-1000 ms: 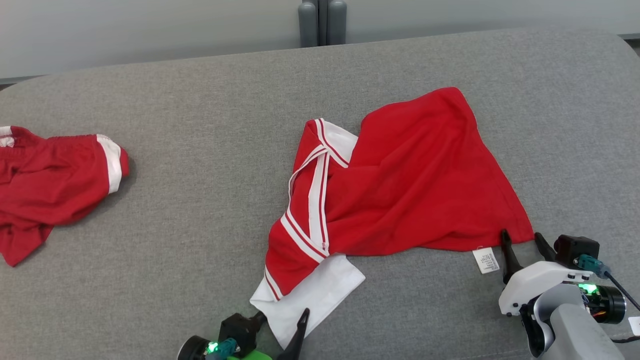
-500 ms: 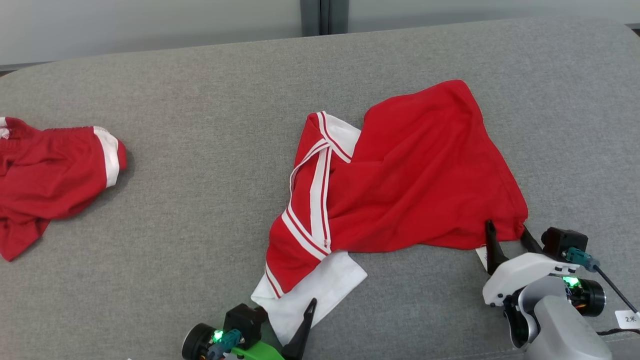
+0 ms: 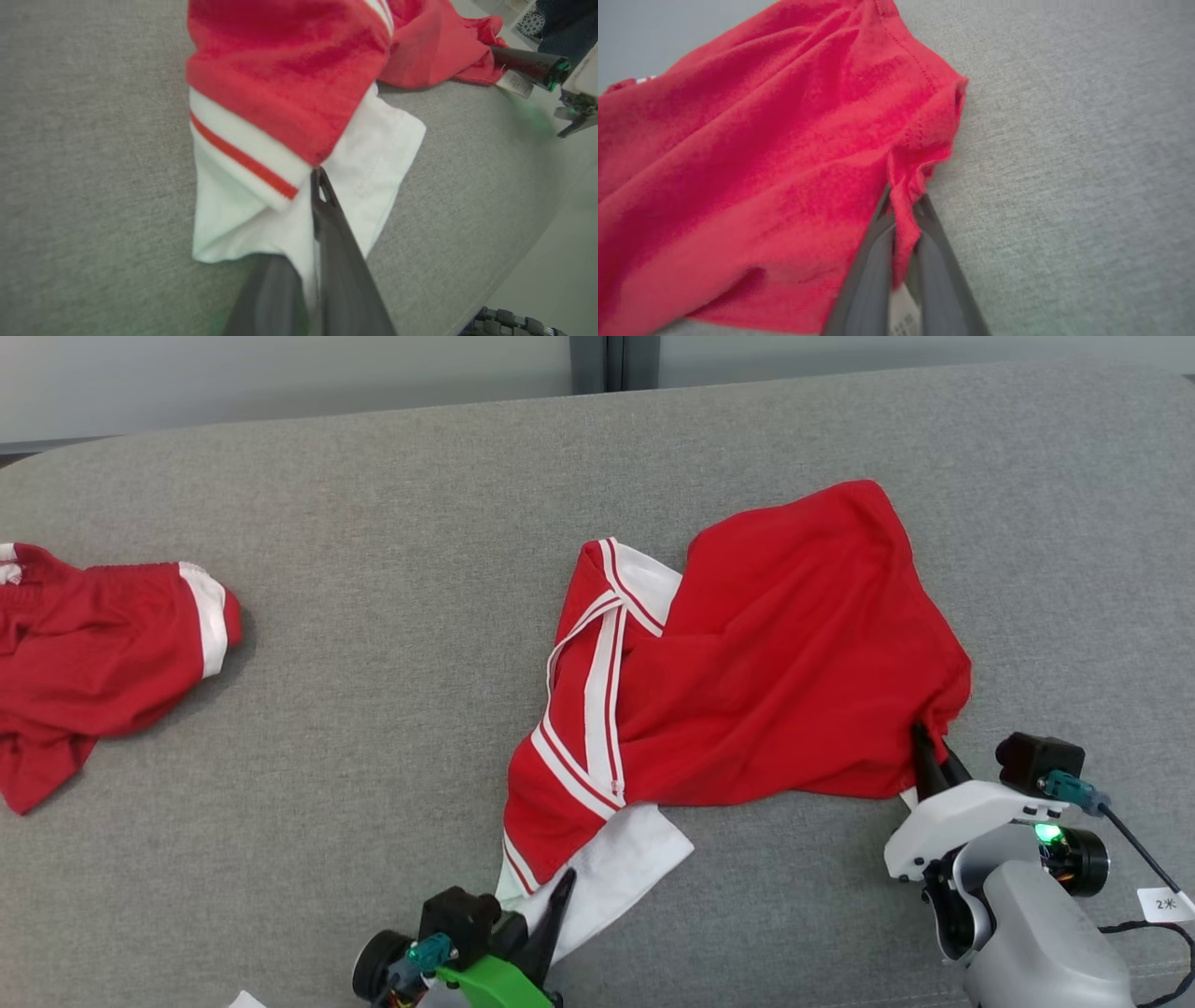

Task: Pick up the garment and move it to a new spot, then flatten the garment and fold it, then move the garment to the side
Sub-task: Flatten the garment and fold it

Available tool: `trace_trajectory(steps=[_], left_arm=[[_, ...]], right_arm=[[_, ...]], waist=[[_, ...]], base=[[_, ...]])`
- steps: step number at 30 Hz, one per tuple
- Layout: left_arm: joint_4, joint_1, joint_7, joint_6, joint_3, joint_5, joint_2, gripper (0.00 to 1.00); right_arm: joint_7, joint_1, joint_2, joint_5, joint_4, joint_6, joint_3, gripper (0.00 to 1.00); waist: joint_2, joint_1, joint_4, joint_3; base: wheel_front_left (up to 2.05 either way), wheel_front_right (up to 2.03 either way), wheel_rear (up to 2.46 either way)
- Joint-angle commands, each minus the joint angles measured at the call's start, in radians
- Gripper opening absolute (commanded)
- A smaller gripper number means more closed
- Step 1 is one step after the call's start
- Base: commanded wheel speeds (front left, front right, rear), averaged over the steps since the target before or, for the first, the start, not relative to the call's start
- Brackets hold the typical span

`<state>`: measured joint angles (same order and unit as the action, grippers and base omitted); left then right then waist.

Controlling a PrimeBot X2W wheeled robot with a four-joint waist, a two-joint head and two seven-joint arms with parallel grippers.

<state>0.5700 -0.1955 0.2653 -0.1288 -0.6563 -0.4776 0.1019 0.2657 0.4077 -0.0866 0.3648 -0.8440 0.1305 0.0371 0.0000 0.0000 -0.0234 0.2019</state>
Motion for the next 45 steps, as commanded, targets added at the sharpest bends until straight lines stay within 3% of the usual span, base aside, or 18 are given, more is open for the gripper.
trace_trajectory(steps=[1, 9, 13, 18, 25, 33, 39, 45], left_arm=[[-0.020, -0.013, -0.002, -0.003, 0.010, -0.013, 0.006, 0.00], [-0.174, -0.074, -0.001, -0.003, 0.111, -0.128, 0.043, 0.00], [-0.205, -0.177, -0.001, -0.003, 0.118, -0.193, 0.081, 0.00], [-0.185, -0.386, -0.027, -0.003, 0.095, -0.302, 0.131, 0.00], [-0.094, -0.805, -0.104, -0.003, 0.110, -0.443, 0.178, 0.00], [0.081, -1.269, -0.112, -0.003, 0.128, -0.479, 0.190, 0.00], [0.156, -1.501, -0.077, -0.003, 0.105, -0.493, 0.168, 0.00], [0.191, -1.569, -0.056, -0.003, 0.046, -0.515, 0.167, 0.00]], right_arm=[[-0.002, -0.015, 0.001, -0.007, 0.028, 0.000, -0.001, 0.00], [-0.001, 0.038, -0.018, 0.007, 0.201, 0.000, 0.038, 0.00], [-0.001, 0.139, -0.038, 0.014, 0.219, 0.000, 0.083, 0.00], [-0.001, 0.350, -0.048, 0.035, 0.147, 0.000, 0.123, 0.00], [-0.004, 0.759, -0.033, 0.110, -0.048, 0.000, 0.103, 0.00], [-0.001, 1.150, -0.021, 0.164, -0.212, 0.000, 0.028, 0.00], [-0.001, 1.330, -0.039, 0.128, -0.265, 0.000, 0.001, 0.00], [0.000, 1.375, -0.023, 0.098, -0.282, 0.000, 0.009, 0.00]], waist=[[0.0000, 0.0000, 0.000, -0.006], [0.0000, 0.0000, -0.003, -0.021], [0.0000, 0.0000, -0.004, -0.009], [0.0000, 0.0000, -0.001, 0.039], [0.0000, 0.0000, 0.012, 0.162], [0.0000, 0.0000, 0.001, 0.254], [0.0000, 0.0000, -0.005, 0.278], [0.0000, 0.0000, -0.003, 0.292]], base=[[0.00, 0.00, 0.00], [0.00, 0.00, 0.00], [0.00, 0.00, 0.00], [0.00, 0.00, 0.00], [0.00, 0.00, 0.00], [0.00, 0.00, 0.00], [0.00, 0.00, 0.00], [0.00, 0.00, 0.00]])
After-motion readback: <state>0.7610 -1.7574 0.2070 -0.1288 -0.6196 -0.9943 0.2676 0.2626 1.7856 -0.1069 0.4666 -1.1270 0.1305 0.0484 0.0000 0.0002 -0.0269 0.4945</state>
